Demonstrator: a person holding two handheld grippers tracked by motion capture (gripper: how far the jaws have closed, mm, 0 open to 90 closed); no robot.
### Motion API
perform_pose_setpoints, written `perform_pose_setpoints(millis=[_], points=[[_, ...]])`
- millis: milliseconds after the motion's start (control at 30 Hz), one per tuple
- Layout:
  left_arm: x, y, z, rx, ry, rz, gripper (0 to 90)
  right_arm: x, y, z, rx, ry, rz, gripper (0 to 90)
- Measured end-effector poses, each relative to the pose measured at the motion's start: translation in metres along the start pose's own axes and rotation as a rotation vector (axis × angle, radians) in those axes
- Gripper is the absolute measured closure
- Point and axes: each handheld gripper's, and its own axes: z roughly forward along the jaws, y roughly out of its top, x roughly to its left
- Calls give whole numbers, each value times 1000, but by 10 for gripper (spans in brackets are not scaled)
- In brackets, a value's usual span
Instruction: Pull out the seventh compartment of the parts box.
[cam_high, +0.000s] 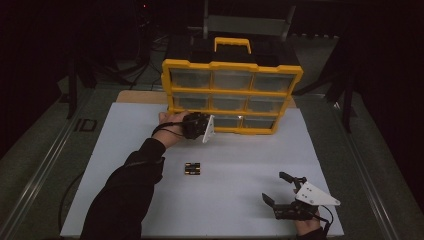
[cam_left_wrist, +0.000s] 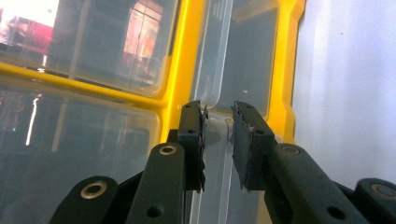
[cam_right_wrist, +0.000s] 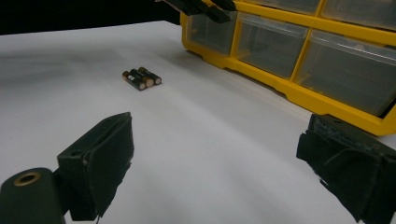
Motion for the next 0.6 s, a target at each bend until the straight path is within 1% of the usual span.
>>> perform_pose_setpoints(millis=[100, 133, 233, 300, 367, 567, 600], points=[[0, 0, -1, 2, -3, -2, 732, 0, 0, 0, -1, 0, 0, 85], [-3, 1, -3, -5, -5, -2, 732, 0, 0, -1, -1, -2, 0, 85], [-4, 1, -5, -5, -5, 4, 732, 0, 0, -1, -2, -2, 2, 85], [-7, 3, -10, -6, -9, 12, 732, 0, 0, -1, -3, 1, 6, 85], [-8, 3, -12, -11, -12, 7, 732, 0, 0, -1, -5, 1, 6, 85], [-12, 5, -19, -9, -19, 23, 732, 0, 1, -1, -8, 2, 5, 85], [-13, 5, -20, -12, -20, 20, 732, 0, 1, -2, -9, 2, 4, 85]])
